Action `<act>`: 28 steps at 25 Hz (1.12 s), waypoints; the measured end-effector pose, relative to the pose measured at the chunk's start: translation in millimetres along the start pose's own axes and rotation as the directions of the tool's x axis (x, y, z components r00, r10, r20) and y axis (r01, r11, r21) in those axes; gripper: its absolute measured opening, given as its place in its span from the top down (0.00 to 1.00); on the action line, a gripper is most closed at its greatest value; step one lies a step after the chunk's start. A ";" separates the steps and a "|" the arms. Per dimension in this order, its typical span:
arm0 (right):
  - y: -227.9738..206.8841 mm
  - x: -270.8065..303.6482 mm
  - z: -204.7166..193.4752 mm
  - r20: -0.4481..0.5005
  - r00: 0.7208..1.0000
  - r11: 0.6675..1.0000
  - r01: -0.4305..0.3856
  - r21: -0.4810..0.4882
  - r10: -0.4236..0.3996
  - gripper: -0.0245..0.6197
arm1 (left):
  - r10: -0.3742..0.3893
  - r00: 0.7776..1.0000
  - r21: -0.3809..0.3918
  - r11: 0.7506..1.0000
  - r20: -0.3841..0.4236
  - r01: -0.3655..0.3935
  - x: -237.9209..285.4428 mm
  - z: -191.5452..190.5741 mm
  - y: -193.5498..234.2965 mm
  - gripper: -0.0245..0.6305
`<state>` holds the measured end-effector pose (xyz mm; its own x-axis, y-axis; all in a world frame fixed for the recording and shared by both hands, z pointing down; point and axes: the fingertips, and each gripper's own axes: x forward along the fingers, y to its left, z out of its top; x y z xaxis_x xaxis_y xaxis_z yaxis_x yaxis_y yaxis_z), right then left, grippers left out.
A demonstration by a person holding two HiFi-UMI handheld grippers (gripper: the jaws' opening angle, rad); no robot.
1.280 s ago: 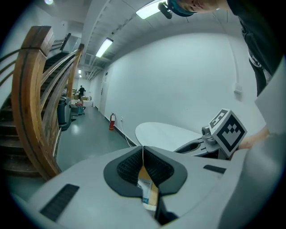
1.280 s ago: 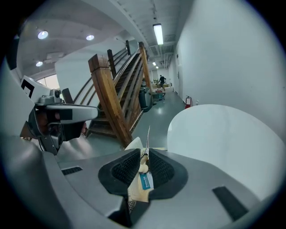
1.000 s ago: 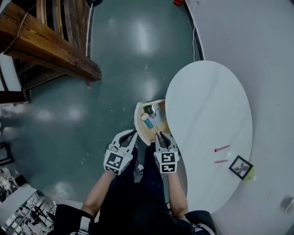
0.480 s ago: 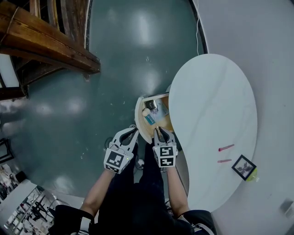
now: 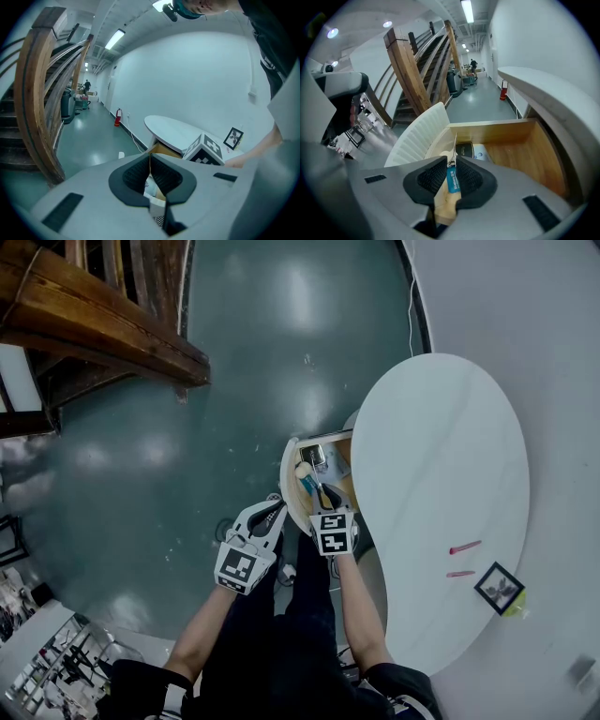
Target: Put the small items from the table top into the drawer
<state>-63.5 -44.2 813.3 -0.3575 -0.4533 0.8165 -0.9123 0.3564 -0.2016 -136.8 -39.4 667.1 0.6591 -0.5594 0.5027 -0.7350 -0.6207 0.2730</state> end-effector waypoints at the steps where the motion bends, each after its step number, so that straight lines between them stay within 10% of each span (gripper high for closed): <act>1: -1.0 5.6 -1.5 -0.014 1.000 1.000 -0.002 -0.001 0.002 0.84 | 0.000 1.000 0.000 1.000 -0.002 0.000 -0.1 -0.7 0.5 0.93; 28: -7.0 59.7 -10.4 -0.088 0.995 0.998 -0.041 0.047 0.045 0.77 | 0.014 1.000 -0.025 1.000 -0.020 -0.015 -8.6 -14.4 16.6 0.93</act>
<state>-76.3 -65.3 869.0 -0.3794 -0.3632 0.8510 -0.9053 0.3358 -0.2603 -156.9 -37.1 679.2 0.6452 -0.5575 0.5225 -0.7485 -0.5983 0.2859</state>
